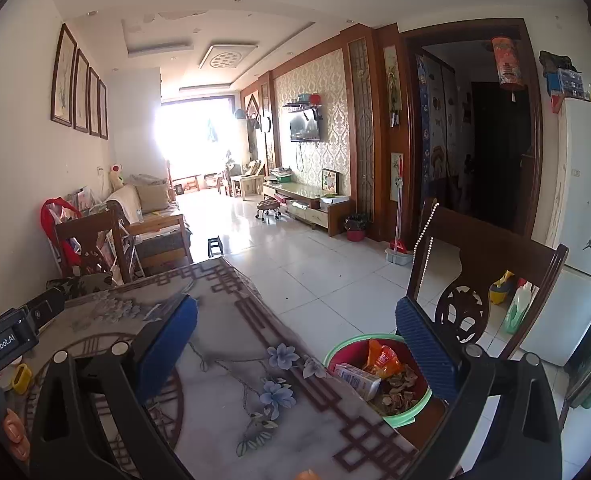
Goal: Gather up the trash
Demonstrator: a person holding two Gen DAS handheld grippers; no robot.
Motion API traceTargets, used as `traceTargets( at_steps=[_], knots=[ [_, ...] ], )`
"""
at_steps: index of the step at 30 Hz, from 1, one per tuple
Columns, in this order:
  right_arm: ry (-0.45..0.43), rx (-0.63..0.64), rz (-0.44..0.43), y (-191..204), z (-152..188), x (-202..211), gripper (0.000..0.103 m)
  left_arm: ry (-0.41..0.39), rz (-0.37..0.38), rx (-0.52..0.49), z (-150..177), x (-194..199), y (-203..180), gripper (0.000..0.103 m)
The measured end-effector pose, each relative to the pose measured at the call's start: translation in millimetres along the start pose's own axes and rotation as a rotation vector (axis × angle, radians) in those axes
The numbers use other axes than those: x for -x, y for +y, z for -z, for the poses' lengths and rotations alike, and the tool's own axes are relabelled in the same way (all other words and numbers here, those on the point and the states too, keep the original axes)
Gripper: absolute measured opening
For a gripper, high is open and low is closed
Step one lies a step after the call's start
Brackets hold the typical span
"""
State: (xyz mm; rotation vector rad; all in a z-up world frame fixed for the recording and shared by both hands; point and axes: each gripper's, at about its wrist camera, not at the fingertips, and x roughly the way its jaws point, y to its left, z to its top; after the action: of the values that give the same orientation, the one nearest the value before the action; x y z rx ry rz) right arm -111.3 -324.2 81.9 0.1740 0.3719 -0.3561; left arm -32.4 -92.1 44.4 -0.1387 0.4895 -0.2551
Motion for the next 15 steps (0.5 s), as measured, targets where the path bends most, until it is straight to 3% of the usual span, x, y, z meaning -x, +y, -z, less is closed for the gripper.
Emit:
traceTargets(
  at_steps=[15],
  knots=[
    [0.022, -0.019, 0.008, -5.9, -0.4, 4.1, 0.096, 0.013, 0.004, -0.022, -0.3, 2.6, -3.1, 0.098]
  ],
)
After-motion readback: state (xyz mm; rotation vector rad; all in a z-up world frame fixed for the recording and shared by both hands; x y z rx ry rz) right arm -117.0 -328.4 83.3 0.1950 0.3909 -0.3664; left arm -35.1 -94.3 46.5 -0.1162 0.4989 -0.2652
